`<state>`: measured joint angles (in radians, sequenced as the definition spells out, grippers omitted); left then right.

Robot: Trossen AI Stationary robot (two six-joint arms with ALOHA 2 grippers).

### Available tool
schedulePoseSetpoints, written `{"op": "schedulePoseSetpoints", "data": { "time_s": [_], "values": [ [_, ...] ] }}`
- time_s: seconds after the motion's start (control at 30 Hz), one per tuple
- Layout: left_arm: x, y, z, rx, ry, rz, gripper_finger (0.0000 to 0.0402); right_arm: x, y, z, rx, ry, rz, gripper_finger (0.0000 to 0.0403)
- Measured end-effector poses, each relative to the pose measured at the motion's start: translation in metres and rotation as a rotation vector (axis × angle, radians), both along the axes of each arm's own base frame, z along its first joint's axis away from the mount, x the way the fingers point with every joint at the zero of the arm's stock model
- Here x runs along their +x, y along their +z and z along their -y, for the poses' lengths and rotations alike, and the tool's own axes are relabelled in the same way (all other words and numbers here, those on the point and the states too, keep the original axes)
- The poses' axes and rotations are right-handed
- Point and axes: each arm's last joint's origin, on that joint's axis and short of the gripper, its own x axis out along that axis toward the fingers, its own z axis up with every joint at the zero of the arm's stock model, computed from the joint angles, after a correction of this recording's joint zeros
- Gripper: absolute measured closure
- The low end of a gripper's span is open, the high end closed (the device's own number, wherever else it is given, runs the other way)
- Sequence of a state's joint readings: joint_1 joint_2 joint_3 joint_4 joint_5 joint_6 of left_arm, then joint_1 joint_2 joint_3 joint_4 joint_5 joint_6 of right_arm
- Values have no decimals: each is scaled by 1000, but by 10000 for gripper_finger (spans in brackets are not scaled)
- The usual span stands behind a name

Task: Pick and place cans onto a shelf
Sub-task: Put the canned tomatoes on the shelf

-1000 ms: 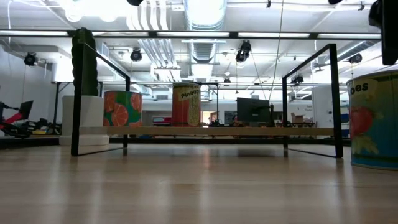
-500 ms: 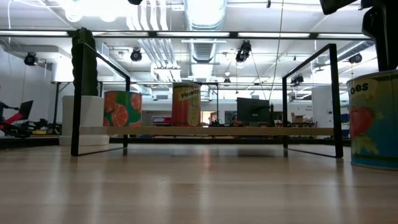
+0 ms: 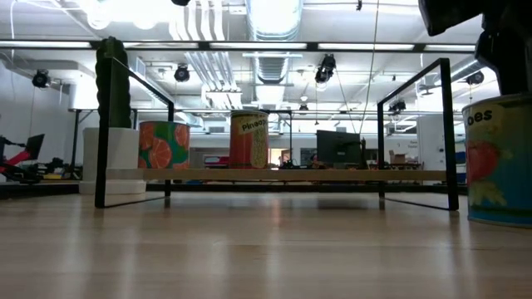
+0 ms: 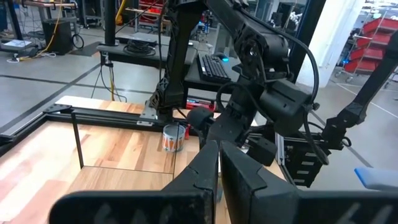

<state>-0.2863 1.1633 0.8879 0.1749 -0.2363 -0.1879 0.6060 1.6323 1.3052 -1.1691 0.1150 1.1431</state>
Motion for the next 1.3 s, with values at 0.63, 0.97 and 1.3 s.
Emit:
{"op": "schedulePoseSetpoints", "data": {
  "time_s": [0.63,0.97,1.3],
  "values": [
    [0,1,0,6,-1,5,402,2,13,-1,38,8,42,185],
    [0,0,0,7,-1,2,402,-2,14,-3,-53,169,69,129],
    [0,4,0,16,-2,41,402,-32,51,-10,-217,423,280,79]
  ]
}}
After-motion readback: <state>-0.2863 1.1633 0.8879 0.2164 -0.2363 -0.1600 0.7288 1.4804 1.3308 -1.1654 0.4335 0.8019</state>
